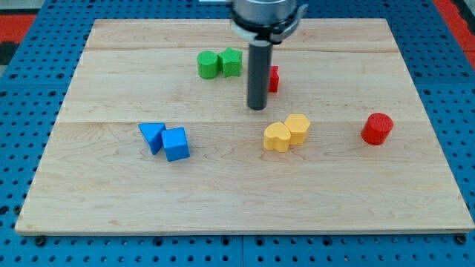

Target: Move the red star into the red circle

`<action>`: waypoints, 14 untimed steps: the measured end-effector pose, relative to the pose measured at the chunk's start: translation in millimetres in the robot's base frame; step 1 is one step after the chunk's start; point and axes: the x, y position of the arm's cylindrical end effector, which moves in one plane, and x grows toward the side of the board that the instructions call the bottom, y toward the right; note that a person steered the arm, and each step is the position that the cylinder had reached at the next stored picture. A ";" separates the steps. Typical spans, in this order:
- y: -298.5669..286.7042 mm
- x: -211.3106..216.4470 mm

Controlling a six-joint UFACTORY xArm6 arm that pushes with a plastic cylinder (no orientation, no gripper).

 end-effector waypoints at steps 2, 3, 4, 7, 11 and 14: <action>-17.7 -33.9; -17.7 -34.6; 8.0 -44.7; 58.1 -57.7; 41.2 -94.5; 134.8 -8.3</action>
